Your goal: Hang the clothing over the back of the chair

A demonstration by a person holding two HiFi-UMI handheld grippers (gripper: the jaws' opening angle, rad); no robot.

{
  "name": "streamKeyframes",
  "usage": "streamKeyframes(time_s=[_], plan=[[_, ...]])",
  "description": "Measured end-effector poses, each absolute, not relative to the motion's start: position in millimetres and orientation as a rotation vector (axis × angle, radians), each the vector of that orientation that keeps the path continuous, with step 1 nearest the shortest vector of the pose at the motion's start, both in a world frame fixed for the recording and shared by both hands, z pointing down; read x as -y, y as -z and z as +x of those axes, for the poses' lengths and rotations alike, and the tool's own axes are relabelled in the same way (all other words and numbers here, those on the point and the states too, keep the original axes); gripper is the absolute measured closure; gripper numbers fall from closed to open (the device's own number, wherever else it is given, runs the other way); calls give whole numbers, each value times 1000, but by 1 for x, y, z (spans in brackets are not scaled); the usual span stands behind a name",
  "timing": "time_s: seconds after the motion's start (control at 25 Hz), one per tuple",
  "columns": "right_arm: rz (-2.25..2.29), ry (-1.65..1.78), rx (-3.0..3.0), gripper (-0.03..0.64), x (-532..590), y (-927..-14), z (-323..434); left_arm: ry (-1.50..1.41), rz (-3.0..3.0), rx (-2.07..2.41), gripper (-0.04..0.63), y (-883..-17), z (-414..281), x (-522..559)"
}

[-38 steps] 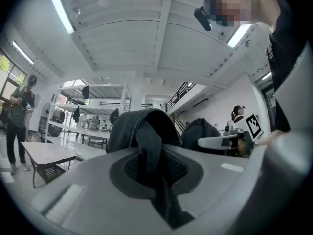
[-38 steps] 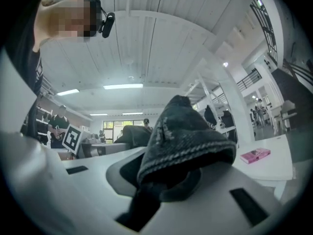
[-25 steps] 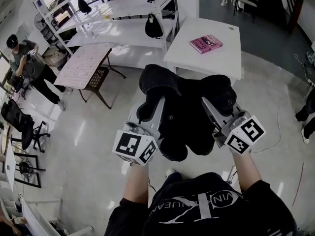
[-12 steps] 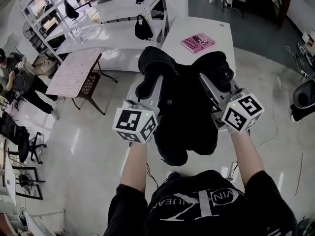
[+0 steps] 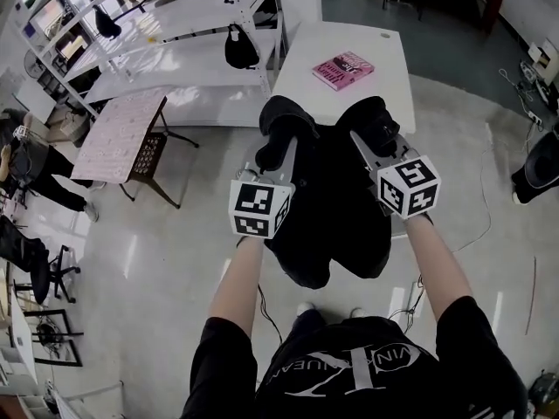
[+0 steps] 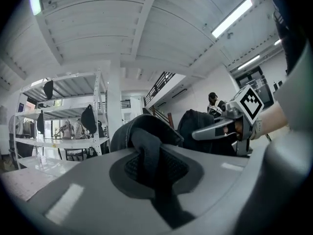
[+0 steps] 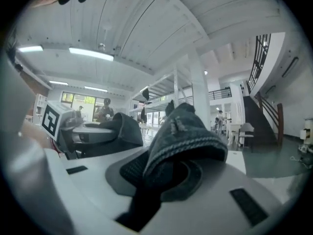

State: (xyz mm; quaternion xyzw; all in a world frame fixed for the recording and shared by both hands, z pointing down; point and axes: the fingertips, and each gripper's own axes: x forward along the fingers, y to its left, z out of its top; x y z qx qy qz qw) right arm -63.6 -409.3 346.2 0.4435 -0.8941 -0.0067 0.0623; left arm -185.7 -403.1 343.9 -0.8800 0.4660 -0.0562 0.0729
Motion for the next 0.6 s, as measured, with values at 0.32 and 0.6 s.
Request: streamKeyframes(time_s=[0.32, 0.6], plan=[[1337, 34, 2497, 548, 436, -414, -56, 374, -2571, -1339, 549, -397, -176, 429], [1286, 4, 2389, 548, 446, -466, -53, 511, -2623, -1284, 546, -446, -166, 441]])
